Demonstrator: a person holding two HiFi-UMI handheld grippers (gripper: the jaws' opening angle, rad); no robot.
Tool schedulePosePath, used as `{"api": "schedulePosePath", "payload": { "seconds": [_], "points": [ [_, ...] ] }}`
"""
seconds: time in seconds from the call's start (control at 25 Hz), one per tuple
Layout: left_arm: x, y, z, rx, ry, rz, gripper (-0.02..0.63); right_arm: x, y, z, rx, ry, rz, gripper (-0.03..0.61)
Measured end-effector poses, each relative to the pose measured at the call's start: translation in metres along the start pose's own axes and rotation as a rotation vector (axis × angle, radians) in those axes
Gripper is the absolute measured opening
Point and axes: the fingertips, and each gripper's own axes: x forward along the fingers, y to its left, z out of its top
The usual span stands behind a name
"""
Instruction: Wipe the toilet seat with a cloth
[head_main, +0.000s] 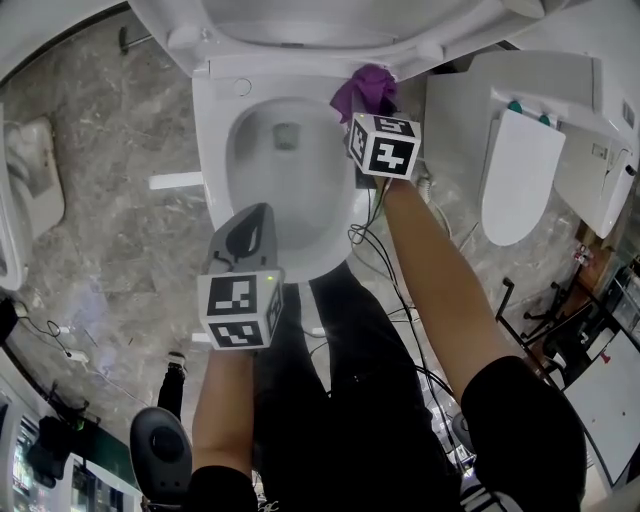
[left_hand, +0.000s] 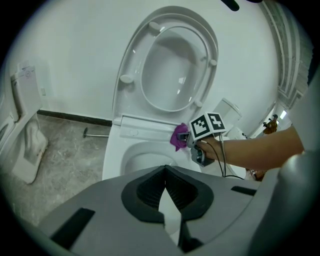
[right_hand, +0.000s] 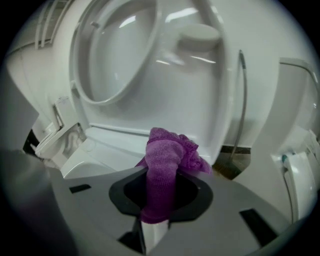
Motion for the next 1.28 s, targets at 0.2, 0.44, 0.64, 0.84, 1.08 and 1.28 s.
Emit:
{"api": "schedulePosePath", "payload": {
  "seconds": [0.2, 0.44, 0.64, 0.84, 1.08, 1.28],
  "points": [
    [-0.016, 0.019, -0.005, 0.000, -0.002, 0.013, 0.003, 0.015, 0.084, 0.008, -0.170, 0.023, 0.070, 0.086],
    [-0.042, 0.054, -0.015, -0.013, -0.014, 0.030, 0.003, 0.029, 0.143, 0.019, -0.159, 0.055, 0.100, 0.086],
    [-0.055, 0.079, -0.031, -0.058, -0.020, 0.047, 0.003, 0.035, 0.182, 0.023, -0.175, 0.055, 0.142, 0.086],
    [-0.065, 0.110, -0.042, -0.098, -0.031, 0.065, 0.003, 0.040, 0.223, 0.030, -0.240, 0.050, 0.189, 0.086],
    [-0.070, 0.120, -0.042, -0.109, -0.036, 0.069, 0.003, 0.044, 0.263, 0.040, -0.361, 0.039, 0.251, 0.086],
    [-0.068, 0.119, -0.046, -0.108, -0.031, 0.065, 0.003, 0.044, 0.284, 0.037, -0.512, 0.030, 0.248, 0.086]
  ]
}}
